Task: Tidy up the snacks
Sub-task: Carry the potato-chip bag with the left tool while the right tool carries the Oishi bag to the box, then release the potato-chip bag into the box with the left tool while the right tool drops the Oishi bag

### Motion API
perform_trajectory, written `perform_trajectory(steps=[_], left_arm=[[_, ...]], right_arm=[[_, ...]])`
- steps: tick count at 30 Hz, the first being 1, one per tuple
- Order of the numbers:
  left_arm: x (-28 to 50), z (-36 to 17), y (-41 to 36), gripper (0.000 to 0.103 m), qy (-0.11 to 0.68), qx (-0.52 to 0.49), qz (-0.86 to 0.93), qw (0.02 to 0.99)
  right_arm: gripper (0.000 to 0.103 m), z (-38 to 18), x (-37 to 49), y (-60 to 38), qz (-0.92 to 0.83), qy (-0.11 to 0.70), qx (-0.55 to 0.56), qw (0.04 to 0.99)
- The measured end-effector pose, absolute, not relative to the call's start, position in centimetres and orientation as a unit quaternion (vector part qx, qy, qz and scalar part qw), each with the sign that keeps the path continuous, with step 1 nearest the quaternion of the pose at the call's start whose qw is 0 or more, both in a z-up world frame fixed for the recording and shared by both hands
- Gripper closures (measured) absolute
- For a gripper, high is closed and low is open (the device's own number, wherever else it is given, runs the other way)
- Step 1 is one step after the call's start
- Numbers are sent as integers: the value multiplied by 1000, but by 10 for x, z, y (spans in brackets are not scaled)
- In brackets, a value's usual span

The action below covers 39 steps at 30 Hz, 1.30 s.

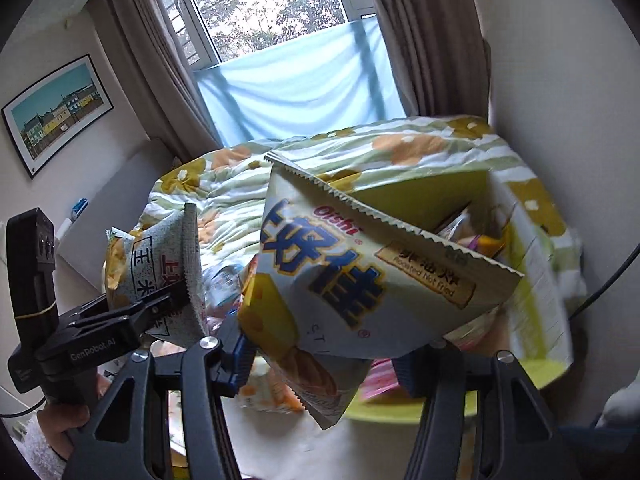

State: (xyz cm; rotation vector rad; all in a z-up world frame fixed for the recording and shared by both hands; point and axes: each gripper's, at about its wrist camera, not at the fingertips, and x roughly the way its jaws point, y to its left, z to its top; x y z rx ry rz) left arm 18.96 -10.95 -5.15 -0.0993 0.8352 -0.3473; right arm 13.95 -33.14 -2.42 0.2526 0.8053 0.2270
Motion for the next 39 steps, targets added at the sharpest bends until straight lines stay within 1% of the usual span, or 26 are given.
perform_trajectory(steps=[4,7,17,18,20,21,22,32,39], left_arm=[[211,-48,-159,35,399,-47,-167,900],[227,-51,-191,35,401,-51,-161,900],[281,-97,-270,34,462,-16,-139,876],[286,-103,-277,30,470,-9,-138,872],[294,-113,-285,14,481,5,-129,867],[295,-116,-286,2,484,11,-124,866],[294,-118,-287,0,483,13,-121,867],[264,-121,-252,1,492,-26,-113,863],[256,-115,-236,1,488,-22,-87,868]], right_arm=[[51,-18,159,-375,117,384,119,908],[51,-22,173,-399,119,393,111,905],[51,-47,217,-448,105,419,114,894],[51,-50,220,-450,105,422,115,893],[51,-55,225,-454,102,427,116,891],[51,-58,228,-456,101,429,117,890],[51,-61,230,-458,101,432,118,888],[51,-77,259,-461,119,451,128,875],[50,-93,290,-442,135,473,127,861]])
